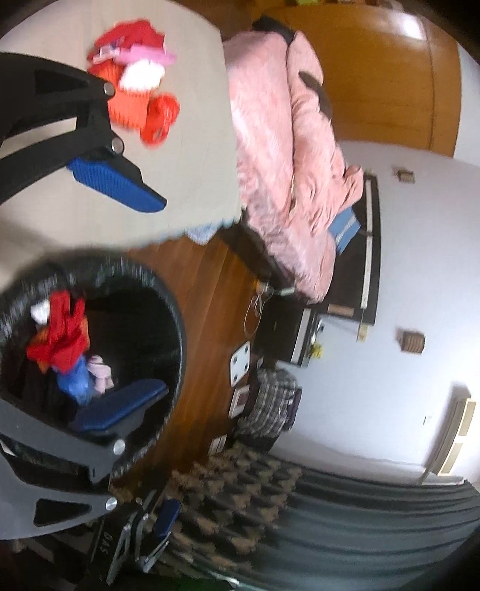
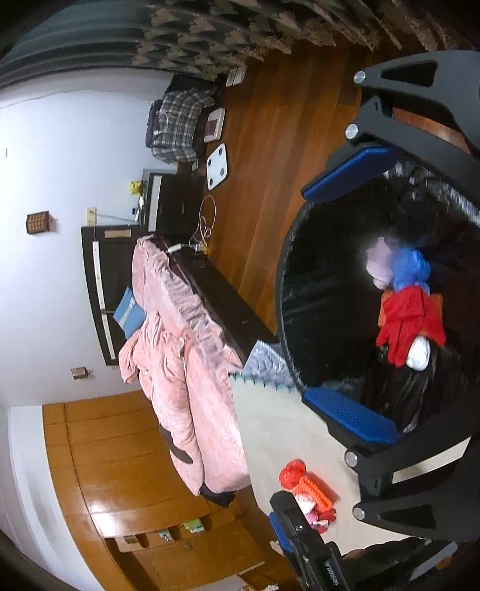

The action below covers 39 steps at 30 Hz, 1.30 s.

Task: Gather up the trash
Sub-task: 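Move the right gripper to the white plastic bag and grasp it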

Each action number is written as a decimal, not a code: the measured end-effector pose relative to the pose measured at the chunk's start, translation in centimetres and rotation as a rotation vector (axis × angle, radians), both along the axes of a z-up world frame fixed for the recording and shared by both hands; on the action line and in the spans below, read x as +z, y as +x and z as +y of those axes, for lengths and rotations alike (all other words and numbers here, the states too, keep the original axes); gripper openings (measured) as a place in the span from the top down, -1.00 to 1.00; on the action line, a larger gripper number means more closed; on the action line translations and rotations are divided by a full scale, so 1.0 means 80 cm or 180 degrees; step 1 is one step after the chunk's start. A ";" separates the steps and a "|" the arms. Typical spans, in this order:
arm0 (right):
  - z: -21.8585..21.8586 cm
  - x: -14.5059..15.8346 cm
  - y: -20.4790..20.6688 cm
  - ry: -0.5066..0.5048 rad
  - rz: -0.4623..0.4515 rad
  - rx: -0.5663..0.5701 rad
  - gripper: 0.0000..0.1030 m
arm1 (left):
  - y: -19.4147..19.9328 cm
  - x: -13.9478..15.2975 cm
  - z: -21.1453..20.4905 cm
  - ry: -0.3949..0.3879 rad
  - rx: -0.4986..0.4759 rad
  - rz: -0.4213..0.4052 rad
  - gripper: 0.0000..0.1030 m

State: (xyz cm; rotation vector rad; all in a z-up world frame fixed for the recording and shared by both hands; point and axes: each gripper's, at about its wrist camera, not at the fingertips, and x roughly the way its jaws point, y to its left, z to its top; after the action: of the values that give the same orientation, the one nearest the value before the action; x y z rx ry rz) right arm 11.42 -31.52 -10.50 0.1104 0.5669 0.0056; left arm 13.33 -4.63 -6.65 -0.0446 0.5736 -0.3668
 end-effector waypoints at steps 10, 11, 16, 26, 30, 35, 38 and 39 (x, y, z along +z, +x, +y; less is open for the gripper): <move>0.095 -0.005 0.043 0.0045 0.0072 0.0472 -0.90 | -0.017 -0.009 0.096 0.0267 0.0595 -0.0074 -0.83; 0.104 -0.006 0.046 0.0044 0.0077 0.0513 -0.90 | -0.017 -0.010 0.105 0.0288 0.0650 -0.0077 -0.83; 0.157 -0.010 0.068 0.0016 0.0098 0.0726 -0.90 | -0.016 -0.020 0.160 0.0343 0.0960 -0.0067 -0.83; 0.242 -0.020 0.110 -0.0014 0.0143 0.1039 -0.90 | -0.004 -0.040 0.254 0.0357 0.1407 -0.0017 -0.83; 0.279 -0.028 0.125 -0.0046 0.0159 0.1172 -0.90 | 0.010 -0.049 0.289 0.0339 0.1524 0.0046 -0.76; 0.325 -0.039 0.146 -0.0068 0.0207 0.1333 -0.89 | 0.032 -0.068 0.318 0.0339 0.1596 0.0174 -0.62; 0.348 -0.047 0.156 -0.0076 0.0230 0.1418 -0.89 | 0.045 -0.081 0.334 0.0344 0.1619 0.0260 -0.56; 0.355 -0.050 0.160 -0.0069 0.0249 0.1446 -0.89 | 0.048 -0.084 0.338 0.0346 0.1625 0.0276 -0.53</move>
State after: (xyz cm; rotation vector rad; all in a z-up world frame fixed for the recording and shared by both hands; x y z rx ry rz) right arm 24.22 -3.12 -14.48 -0.0412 0.6602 0.4381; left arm 17.15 22.37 -13.41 -0.1001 0.6440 0.1634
